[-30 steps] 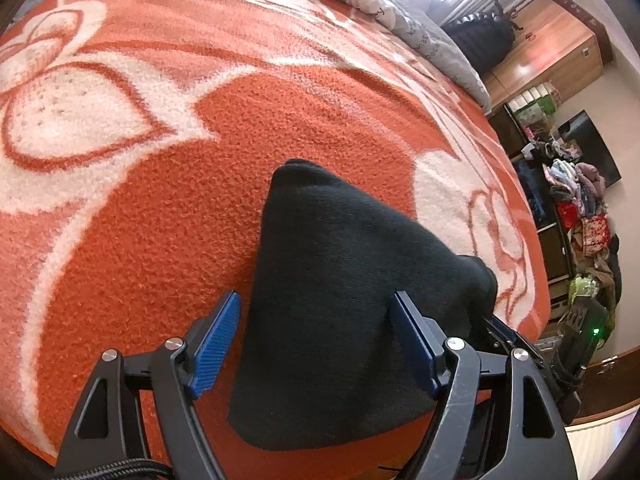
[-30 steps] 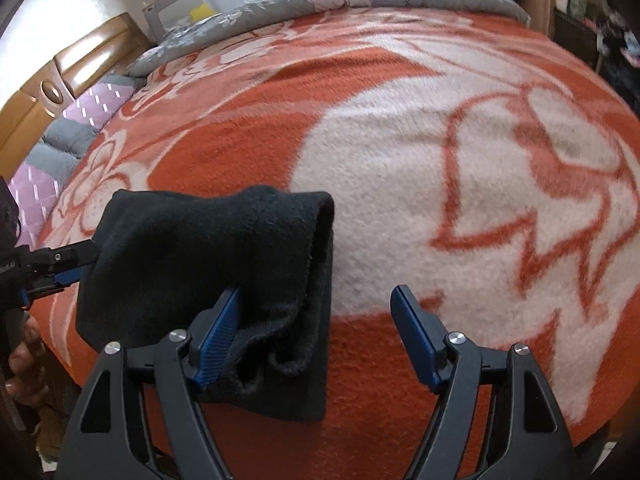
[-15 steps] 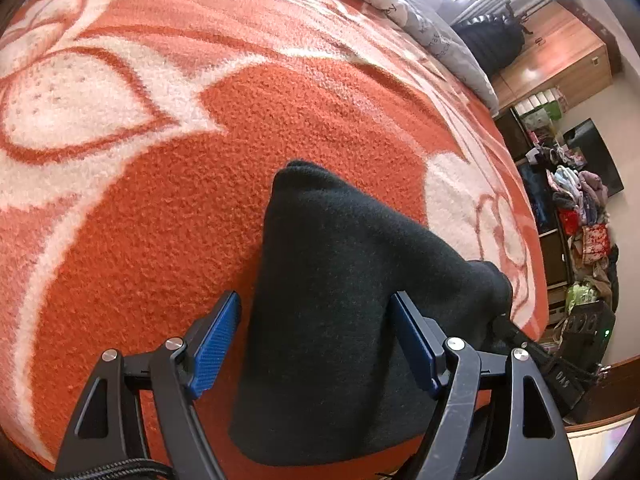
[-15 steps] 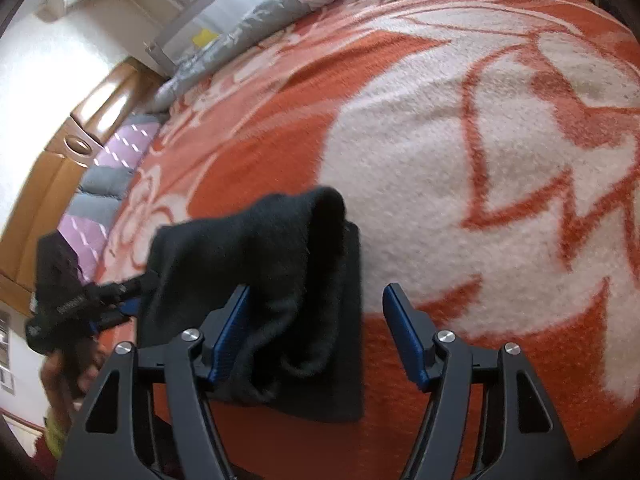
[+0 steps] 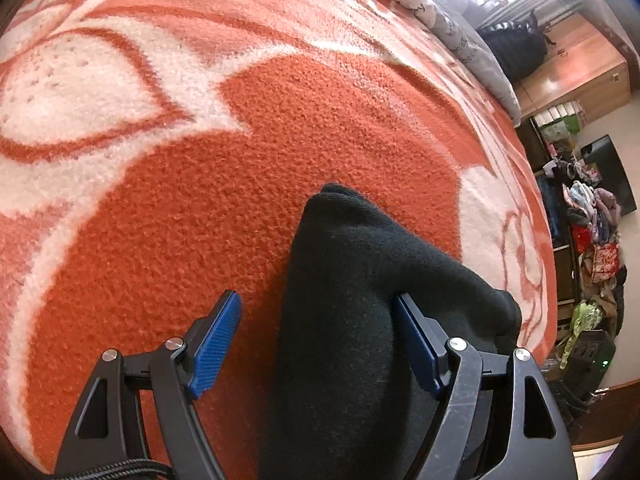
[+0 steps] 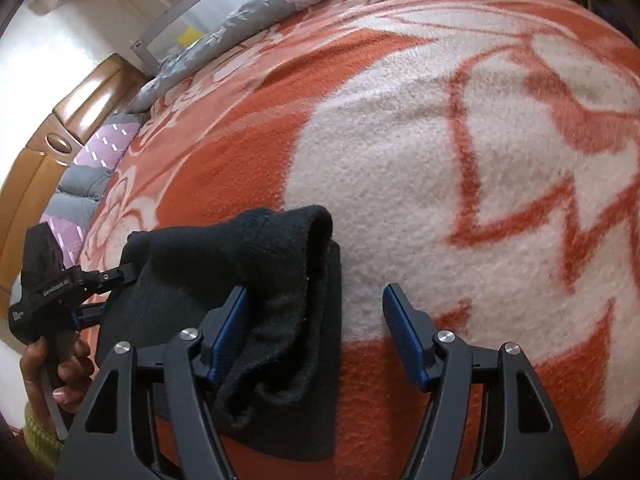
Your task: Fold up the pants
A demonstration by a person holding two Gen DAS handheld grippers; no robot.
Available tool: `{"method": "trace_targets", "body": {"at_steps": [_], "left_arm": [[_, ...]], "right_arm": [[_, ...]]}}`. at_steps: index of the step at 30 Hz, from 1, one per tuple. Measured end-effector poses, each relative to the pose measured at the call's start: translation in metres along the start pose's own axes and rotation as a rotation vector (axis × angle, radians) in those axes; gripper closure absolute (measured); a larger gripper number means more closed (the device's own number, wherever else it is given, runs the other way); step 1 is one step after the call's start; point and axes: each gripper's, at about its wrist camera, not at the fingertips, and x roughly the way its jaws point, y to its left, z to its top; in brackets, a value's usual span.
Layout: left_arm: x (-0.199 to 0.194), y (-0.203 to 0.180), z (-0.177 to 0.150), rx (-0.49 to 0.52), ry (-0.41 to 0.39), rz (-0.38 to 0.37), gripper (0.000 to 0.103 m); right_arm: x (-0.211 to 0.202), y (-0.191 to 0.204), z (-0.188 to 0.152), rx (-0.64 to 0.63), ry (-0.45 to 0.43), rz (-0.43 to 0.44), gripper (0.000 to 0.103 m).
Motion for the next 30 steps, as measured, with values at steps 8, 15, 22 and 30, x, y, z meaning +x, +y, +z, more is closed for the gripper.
{"method": "trace_targets", "body": {"at_steps": [8,15,22,30], "left_arm": [[-0.022,0.008,-0.022,-0.001,0.024,-0.054,0.026],[-0.014,0.007,-0.041,0.037,0.038,-0.059,0.03],[-0.006,0.003,-0.04,0.045,0.038,-0.101,0.047],[-0.02,-0.002,-0.04,0.061,-0.005,-0.156,0.069]], "right_arm": [[-0.01,-0.001,-0.01,0.018,0.047,0.104,0.036],[-0.009,-0.007,-0.018,0.04,0.07,0.179,0.039],[0.001,-0.013,-0.02,0.093,0.086,0.251,0.042],[-0.008,-0.003,-0.016,0.064,0.068,0.304,0.059]]}}
